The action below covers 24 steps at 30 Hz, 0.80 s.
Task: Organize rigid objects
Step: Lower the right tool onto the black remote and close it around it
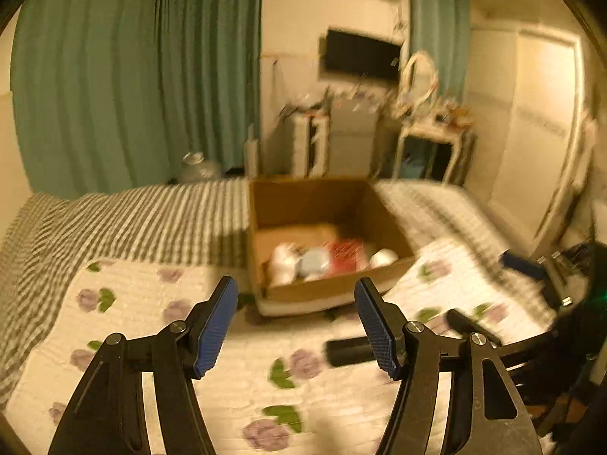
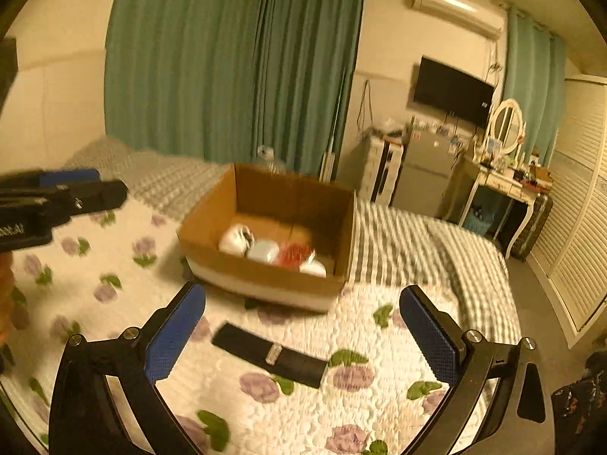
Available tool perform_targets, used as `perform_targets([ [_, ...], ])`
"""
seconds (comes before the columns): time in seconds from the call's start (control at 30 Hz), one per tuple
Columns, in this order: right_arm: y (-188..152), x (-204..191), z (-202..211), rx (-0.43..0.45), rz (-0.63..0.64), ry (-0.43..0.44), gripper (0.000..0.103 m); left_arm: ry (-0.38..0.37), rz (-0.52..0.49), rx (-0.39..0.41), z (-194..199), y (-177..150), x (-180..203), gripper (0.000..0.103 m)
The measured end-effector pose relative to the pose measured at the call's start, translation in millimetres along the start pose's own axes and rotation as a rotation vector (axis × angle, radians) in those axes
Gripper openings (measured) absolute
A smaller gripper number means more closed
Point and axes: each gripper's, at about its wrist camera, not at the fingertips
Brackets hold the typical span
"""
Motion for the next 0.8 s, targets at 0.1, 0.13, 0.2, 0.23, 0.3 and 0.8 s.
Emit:
perform_targets([
  [0.1,-11,1,-28,-0.059,0.039,-0.014,0.103,-0.028,0.035,-0.066,-27,-13,-4,0.067],
  [0.13,-15,-1,-37,-0.076,0.052,-0.014,0.103,-0.046,0.056,-0.086,-36,-18,-7,0.067],
  [0.2,-23,-3,-51,-0.110,0.084,-0.009,0.103,-0.054,0.065,-0.111,-50,-26,-7,0.065],
  [0.23,-28,-4,-59,-0.129,0.105,-0.003,0.103,-0.053,0.062,-0.120,-55,-29,-6,0.065],
  [0.3,-38,-8,-72,-0.159,0.146,-0.003,0.103,-0.056,0.056,-0.140,-63,-34,-2,0.065],
  [0.8,-90,-17,-165,-0.379,0.310,0.024,0.096,-0.103,0.061,-0.277,-130,-74,10,0.049],
])
Point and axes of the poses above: each gripper's, at about its wrist camera, not at the fingertips, and z roughly against the way its jaws point, x to its right, y to its top, and after that the axes turned 15 degrees about -z, right-handed
